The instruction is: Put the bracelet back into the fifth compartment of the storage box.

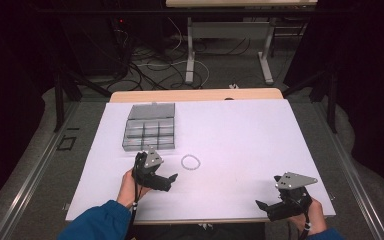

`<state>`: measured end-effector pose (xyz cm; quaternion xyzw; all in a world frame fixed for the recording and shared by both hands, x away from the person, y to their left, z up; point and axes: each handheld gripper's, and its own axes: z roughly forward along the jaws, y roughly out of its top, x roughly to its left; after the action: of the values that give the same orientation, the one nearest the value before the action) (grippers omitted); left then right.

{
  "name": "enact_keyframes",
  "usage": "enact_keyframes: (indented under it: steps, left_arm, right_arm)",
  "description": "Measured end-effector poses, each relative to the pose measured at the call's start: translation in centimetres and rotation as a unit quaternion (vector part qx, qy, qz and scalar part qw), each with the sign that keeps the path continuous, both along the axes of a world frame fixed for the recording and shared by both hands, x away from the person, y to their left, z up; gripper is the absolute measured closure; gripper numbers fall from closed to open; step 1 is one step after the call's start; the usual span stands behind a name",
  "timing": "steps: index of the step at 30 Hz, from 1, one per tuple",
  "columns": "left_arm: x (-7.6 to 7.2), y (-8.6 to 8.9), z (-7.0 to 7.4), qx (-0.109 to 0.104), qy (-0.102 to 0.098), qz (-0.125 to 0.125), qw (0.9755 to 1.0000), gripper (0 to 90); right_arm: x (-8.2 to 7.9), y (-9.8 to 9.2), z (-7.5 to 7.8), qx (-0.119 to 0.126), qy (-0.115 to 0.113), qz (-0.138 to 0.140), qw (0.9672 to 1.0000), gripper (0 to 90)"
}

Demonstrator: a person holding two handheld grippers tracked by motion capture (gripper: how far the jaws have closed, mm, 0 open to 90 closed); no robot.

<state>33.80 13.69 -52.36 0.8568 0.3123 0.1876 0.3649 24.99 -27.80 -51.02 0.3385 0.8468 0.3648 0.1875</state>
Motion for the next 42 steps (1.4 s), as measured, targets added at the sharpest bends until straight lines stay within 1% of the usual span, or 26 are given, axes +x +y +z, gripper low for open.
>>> enact_keyframes:
  steps: [2, 3, 4, 5, 7, 10, 12, 18, 19, 21, 25, 26, 27, 28, 30, 31, 32, 33, 35, 36, 37, 38, 39, 40, 41, 42]
  left_arm:
    - [0.2, -0.3, -0.1, 0.001, 0.001, 0.004, 1.0000, 1.0]
    - [0.3, -0.4, -0.2, 0.000, 0.005, 0.007, 1.0000, 0.6]
    - [0.3, -0.4, -0.2, 0.000, 0.005, 0.007, 1.0000, 0.3]
    - [0.5, -0.6, -0.3, 0.004, 0.004, 0.010, 0.9999, 0.2]
    - [0.8, -0.8, -0.3, 0.006, 0.010, 0.012, 0.9999, 0.2]
    - [1.1, -1.1, -0.4, 0.005, 0.010, 0.014, 0.9998, 0.4]
    - [1.6, -1.5, -0.5, 0.004, 0.012, 0.022, 0.9997, 2.1]
    - [2.4, -2.4, -1.0, 0.015, 0.016, 0.035, 0.9992, 13.8]
    - [2.5, -2.5, -1.1, 0.021, 0.016, 0.037, 0.9990, 16.1]
    - [2.8, -2.7, -1.1, 0.016, 0.022, 0.035, 0.9990, 19.2]
    - [3.2, -3.0, -1.2, 0.011, 0.023, 0.039, 0.9989, 28.1]
    - [3.5, -3.3, -1.3, 0.005, 0.030, 0.039, 0.9988, 31.4]
    - [3.6, -3.5, -1.3, 0.007, 0.029, 0.037, 0.9989, 34.2]
    - [3.6, -3.6, -1.3, 0.009, 0.036, 0.035, 0.9987, 36.4]
    - [3.7, -3.8, -1.5, 0.007, 0.032, 0.038, 0.9987, 40.5]
    - [3.9, -4.0, -1.5, 0.012, 0.044, 0.037, 0.9983, 43.0]
    - [3.9, -4.0, -1.5, 0.012, 0.044, 0.037, 0.9983, 44.0]
    - [4.2, -4.2, -1.7, 0.015, 0.049, 0.039, 0.9979, 44.9]
    - [4.4, -4.3, -1.9, 0.016, 0.051, 0.039, 0.9978, 47.6]
    - [4.6, -4.3, -2.0, 0.015, 0.059, 0.039, 0.9974, 47.6]
    - [5.0, -4.4, -2.5, 0.010, 0.065, 0.040, 0.9970, 50.6]
    - [5.0, -4.4, -2.5, 0.010, 0.065, 0.040, 0.9970, 53.2]
    - [5.3, -4.3, -2.6, 0.002, 0.072, 0.036, 0.9967, 57.1]
    - [5.4, -4.3, -2.8, -0.002, 0.073, 0.034, 0.9967, 59.0]
    - [5.5, -4.3, -3.0, -0.005, 0.085, 0.030, 0.9959, 60.9]
    - [5.5, -4.3, -3.0, -0.005, 0.085, 0.030, 0.9959, 62.5]
  right_arm:
    - [0.0, 0.0, 0.0, -0.001, 0.009, 0.000, 1.0000, 0.0]
    - [0.0, 0.1, -0.1, 0.002, 0.003, 0.000, 1.0000, 0.0]
    - [0.1, 0.0, 0.0, -0.001, 0.005, 0.005, 1.0000, 0.0]
    - [0.0, 0.1, -0.1, 0.002, 0.005, 0.000, 1.0000, 0.0]
    - [0.0, 0.1, -0.1, 0.001, 0.006, 0.002, 1.0000, 0.0]
    - [0.1, 0.1, -0.1, 0.001, 0.008, 0.001, 1.0000, 0.0]
    - [0.1, 0.1, -0.1, 0.001, 0.010, 0.000, 0.9999, 0.1]
    - [0.1, 0.0, -0.1, 0.000, 0.009, -0.002, 1.0000, 0.3]
    - [0.1, 0.0, -0.1, 0.000, 0.009, -0.001, 1.0000, 0.6]
    - [0.0, 0.0, 0.0, -0.004, 0.009, 0.000, 1.0000, 1.1]
    - [0.0, 0.0, -0.1, 0.001, 0.007, -0.001, 1.0000, 1.2]
    - [0.1, 0.0, -0.1, 0.001, 0.006, 0.000, 1.0000, 1.2]
    - [0.1, 0.0, -0.1, 0.002, 0.005, 0.001, 1.0000, 1.2]
    - [0.1, 0.0, -0.1, 0.002, 0.006, 0.001, 1.0000, 1.2]
    - [0.1, -0.1, -0.1, -0.001, 0.009, 0.001, 1.0000, 1.2]
    - [0.1, -0.1, -0.1, -0.004, 0.008, 0.000, 1.0000, 1.4]
    - [0.1, -0.1, -0.1, -0.004, 0.008, 0.000, 1.0000, 1.4]
    - [0.1, 0.0, -0.2, -0.001, -0.002, 0.002, 1.0000, 1.9]
    - [0.1, 0.0, -0.2, 0.002, 0.000, 0.001, 1.0000, 1.9]
    - [0.1, 0.0, -0.2, 0.002, 0.000, 0.001, 1.0000, 1.9]
    - [0.1, 0.0, -0.1, -0.002, 0.001, 0.003, 1.0000, 1.9]
    - [0.1, 0.0, -0.1, -0.002, 0.000, 0.003, 1.0000, 1.9]
    - [0.1, 0.0, -0.1, -0.003, 0.000, 0.003, 1.0000, 1.9]
    - [0.1, 0.0, -0.1, -0.003, 0.000, 0.003, 1.0000, 1.9]
    - [0.2, 0.0, -0.2, -0.003, -0.003, 0.001, 1.0000, 1.9]
    - [0.2, 0.1, -0.2, -0.002, -0.003, 0.003, 1.0000, 1.9]
